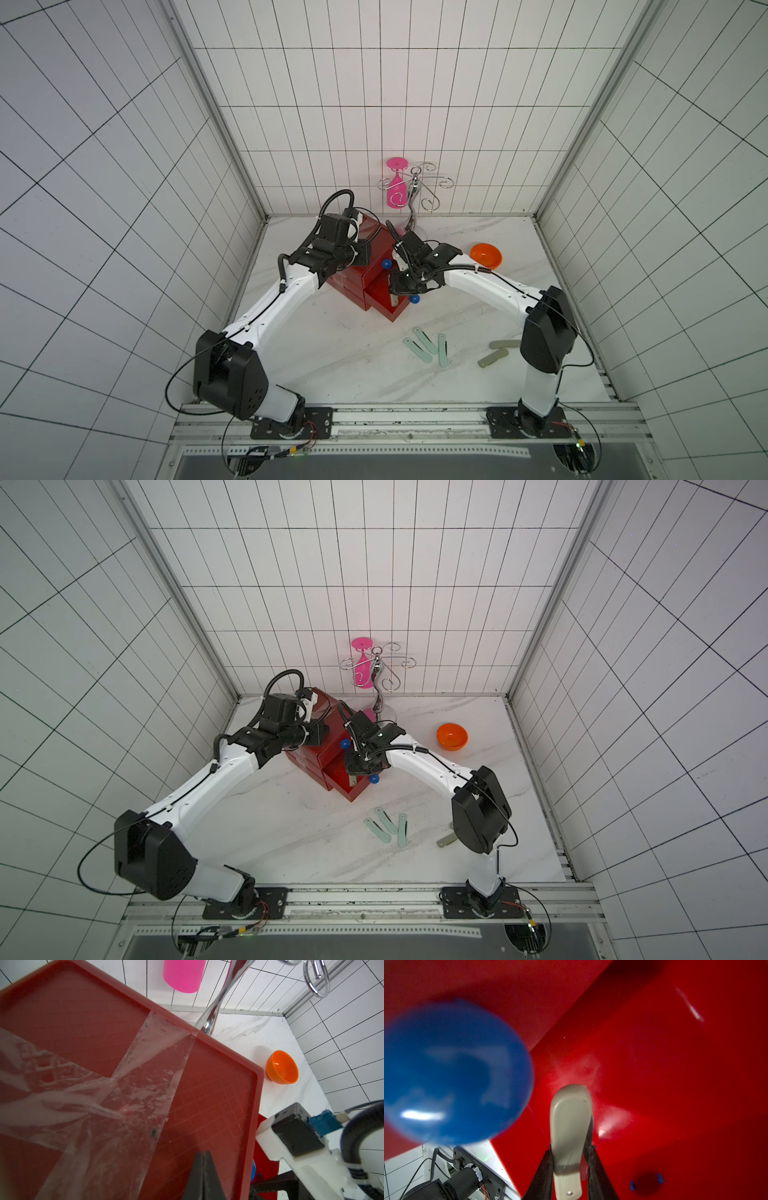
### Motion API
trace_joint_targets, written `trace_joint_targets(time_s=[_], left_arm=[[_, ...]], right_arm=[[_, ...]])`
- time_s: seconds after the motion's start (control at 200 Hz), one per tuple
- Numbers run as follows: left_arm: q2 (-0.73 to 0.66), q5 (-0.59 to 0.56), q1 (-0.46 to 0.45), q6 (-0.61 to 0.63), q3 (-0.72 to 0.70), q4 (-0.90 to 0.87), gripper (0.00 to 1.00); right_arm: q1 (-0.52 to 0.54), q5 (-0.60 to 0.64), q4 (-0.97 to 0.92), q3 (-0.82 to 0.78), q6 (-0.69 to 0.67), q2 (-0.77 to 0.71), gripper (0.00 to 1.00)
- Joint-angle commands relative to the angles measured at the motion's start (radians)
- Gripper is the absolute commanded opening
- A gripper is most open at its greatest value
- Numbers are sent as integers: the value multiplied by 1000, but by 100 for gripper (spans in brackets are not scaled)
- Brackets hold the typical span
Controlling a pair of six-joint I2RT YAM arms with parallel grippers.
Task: Place the fruit knives into the drawer by color
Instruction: Place the fruit knife in the drawer.
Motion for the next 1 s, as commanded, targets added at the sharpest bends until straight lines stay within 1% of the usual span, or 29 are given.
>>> trace_joint_targets(time_s=[0.0,0.555,0.815,0.995], left_arm=[[47,-21,6,1,-41,-199,0],[51,-19,7,1,-41,-199,0],[52,-19,7,1,-42,-199,0],[54,-19,7,1,-42,-199,0]], right_arm=[[16,-13,0,101,13,16,21],[28,-19,5,104,20,48,26],[30,-20,5,104,18,46,31],[30,-20,5,110,16,41,31]])
